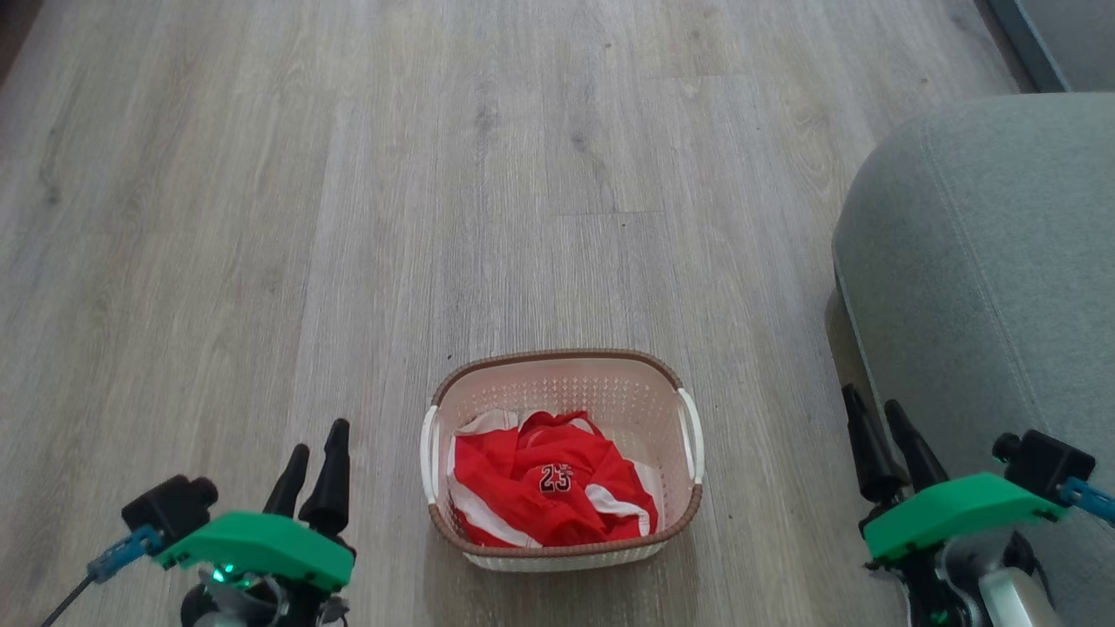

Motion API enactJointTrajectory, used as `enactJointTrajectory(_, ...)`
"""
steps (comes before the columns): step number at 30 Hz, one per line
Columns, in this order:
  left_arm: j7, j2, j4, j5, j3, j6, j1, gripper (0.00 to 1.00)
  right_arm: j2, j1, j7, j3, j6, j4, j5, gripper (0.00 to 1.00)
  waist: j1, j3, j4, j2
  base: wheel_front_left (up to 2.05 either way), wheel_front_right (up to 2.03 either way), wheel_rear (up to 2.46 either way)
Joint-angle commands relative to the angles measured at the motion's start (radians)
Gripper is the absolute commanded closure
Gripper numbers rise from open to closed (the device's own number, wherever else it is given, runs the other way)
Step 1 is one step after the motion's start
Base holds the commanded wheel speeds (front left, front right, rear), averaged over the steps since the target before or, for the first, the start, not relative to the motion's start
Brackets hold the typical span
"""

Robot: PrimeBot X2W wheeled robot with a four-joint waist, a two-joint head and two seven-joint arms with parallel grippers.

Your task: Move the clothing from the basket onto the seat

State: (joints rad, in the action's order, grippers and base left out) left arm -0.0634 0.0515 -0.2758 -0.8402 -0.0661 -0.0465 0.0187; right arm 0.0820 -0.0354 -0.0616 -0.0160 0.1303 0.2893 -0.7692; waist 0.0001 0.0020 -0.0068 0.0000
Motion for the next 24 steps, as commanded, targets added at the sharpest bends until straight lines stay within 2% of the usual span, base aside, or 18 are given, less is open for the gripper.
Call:
enactJointTrajectory(1, -0.013, 0.017, 0.039, 0.030, 0.009, 0.008, 0.054, 0.00, 0.022, -0.042, -0.013, -0.017, 0.000, -0.031, 0.030, 0.00, 0.0000, 0.000, 0.000, 0.0000, 0.00, 0.00, 0.00)
enactJointTrajectory(13, -0.052, 0.031, 0.059, 0.199, -0.023, 0.037, 0.060, 0.00, 0.040, -0.045, -0.051, -0.050, 0.000, -0.034, 0.198, 0.00, 0.0000, 0.001, 0.005, 0.0000, 0.00, 0.00, 0.00)
enactJointTrajectory(24, -0.084, 0.041, 0.079, 0.327, -0.030, 0.061, 0.062, 0.00, 0.041, -0.043, -0.084, -0.056, 0.000, -0.026, 0.305, 0.00, 0.0000, 0.001, 0.006, 0.0000, 0.00, 0.00, 0.00)
